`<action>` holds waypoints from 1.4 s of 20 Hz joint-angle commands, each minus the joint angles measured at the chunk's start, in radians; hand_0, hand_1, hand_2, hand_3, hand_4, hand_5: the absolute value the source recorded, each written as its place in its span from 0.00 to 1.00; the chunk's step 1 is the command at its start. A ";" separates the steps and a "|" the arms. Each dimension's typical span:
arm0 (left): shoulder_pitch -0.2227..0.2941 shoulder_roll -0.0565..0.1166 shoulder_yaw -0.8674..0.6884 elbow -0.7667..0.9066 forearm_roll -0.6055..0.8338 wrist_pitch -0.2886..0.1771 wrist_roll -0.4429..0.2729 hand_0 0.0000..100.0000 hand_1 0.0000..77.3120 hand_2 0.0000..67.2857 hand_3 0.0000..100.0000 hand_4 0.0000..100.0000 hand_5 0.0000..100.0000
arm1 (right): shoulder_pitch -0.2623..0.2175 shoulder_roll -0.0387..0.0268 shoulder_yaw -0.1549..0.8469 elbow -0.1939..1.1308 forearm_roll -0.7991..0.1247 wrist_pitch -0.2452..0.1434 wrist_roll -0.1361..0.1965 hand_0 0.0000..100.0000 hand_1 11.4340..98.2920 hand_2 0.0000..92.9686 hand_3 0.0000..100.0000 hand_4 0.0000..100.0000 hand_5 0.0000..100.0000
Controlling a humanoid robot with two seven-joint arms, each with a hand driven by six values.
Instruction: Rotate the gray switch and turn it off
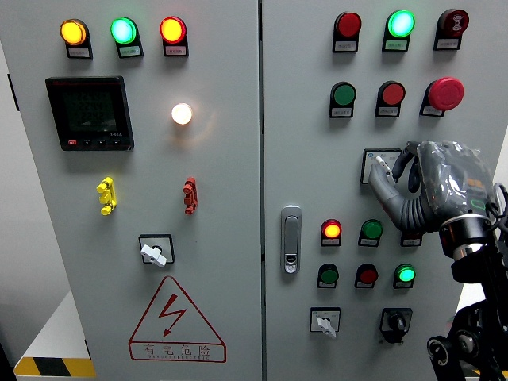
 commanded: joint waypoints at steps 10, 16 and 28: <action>0.000 0.000 0.000 0.001 -0.001 0.000 0.000 0.00 0.00 0.19 0.18 0.09 0.12 | -0.003 0.0015 -0.001 0.004 0.000 -0.010 0.000 0.81 0.22 0.86 0.96 0.85 1.00; 0.000 0.000 0.000 0.001 -0.001 0.000 -0.001 0.00 0.00 0.19 0.18 0.09 0.12 | -0.032 0.0030 0.001 0.038 0.001 -0.053 0.001 0.85 0.18 0.71 0.95 0.80 1.00; 0.000 0.000 0.000 0.001 0.001 0.000 -0.001 0.00 0.00 0.19 0.18 0.09 0.12 | -0.236 -0.0001 -0.002 0.306 0.012 -0.069 0.026 0.84 0.19 0.55 0.69 0.55 0.84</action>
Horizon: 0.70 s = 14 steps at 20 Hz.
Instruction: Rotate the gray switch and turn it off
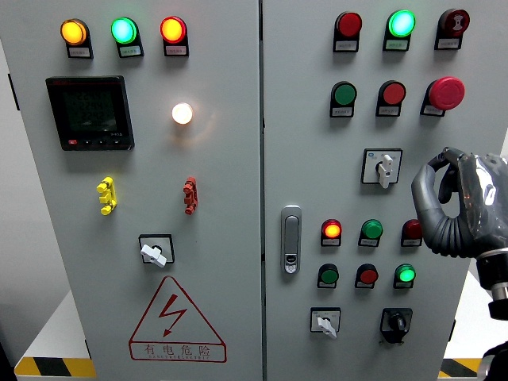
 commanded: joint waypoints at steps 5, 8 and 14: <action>0.000 0.000 0.000 0.000 0.000 0.000 -0.001 0.00 0.00 0.19 0.18 0.09 0.12 | -0.109 -0.0001 -0.007 0.126 0.004 -0.013 0.070 0.81 0.23 0.43 0.50 0.34 0.56; 0.000 0.000 0.000 0.000 0.000 0.000 0.001 0.00 0.00 0.19 0.18 0.09 0.12 | -0.163 -0.0031 -0.011 0.178 0.005 -0.016 0.074 0.77 0.26 0.35 0.40 0.26 0.45; 0.000 0.000 0.000 0.000 0.001 0.000 -0.001 0.00 0.00 0.19 0.18 0.09 0.12 | -0.254 -0.0031 -0.050 0.243 -0.001 -0.067 0.081 0.73 0.28 0.24 0.29 0.17 0.32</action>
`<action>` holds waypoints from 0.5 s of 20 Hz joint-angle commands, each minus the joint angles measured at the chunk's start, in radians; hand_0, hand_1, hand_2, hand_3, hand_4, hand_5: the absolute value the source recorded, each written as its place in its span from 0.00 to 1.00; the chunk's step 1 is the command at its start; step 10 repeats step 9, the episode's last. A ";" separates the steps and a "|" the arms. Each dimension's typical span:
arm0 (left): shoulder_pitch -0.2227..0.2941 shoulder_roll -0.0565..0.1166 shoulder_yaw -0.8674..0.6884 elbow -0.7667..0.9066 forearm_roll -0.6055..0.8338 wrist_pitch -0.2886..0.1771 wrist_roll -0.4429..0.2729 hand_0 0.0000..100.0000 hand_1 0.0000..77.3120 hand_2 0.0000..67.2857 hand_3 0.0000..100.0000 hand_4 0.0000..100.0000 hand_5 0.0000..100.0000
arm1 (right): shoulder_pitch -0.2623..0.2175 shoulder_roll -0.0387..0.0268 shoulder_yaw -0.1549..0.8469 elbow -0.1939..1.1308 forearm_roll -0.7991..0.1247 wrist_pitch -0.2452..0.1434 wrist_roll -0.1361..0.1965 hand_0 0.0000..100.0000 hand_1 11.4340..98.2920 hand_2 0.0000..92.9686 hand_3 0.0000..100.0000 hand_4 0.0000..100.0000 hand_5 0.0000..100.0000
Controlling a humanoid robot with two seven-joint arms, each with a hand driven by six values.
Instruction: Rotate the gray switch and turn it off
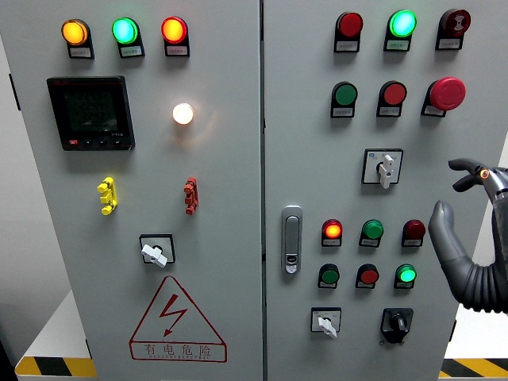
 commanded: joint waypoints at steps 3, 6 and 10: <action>0.000 0.000 0.000 0.000 0.001 0.000 0.001 0.00 0.00 0.19 0.18 0.09 0.12 | -0.048 -0.0020 -0.012 0.023 -0.020 -0.049 0.018 0.71 0.29 0.23 0.26 0.14 0.28; 0.000 0.000 0.000 0.000 0.001 0.000 0.001 0.00 0.00 0.19 0.18 0.09 0.12 | -0.062 -0.0036 -0.011 0.024 -0.029 -0.095 0.019 0.70 0.30 0.21 0.25 0.13 0.26; 0.000 0.000 0.000 0.000 0.000 0.000 0.001 0.00 0.00 0.19 0.18 0.09 0.12 | -0.070 -0.0036 -0.011 0.025 -0.031 -0.111 0.021 0.69 0.31 0.21 0.24 0.13 0.26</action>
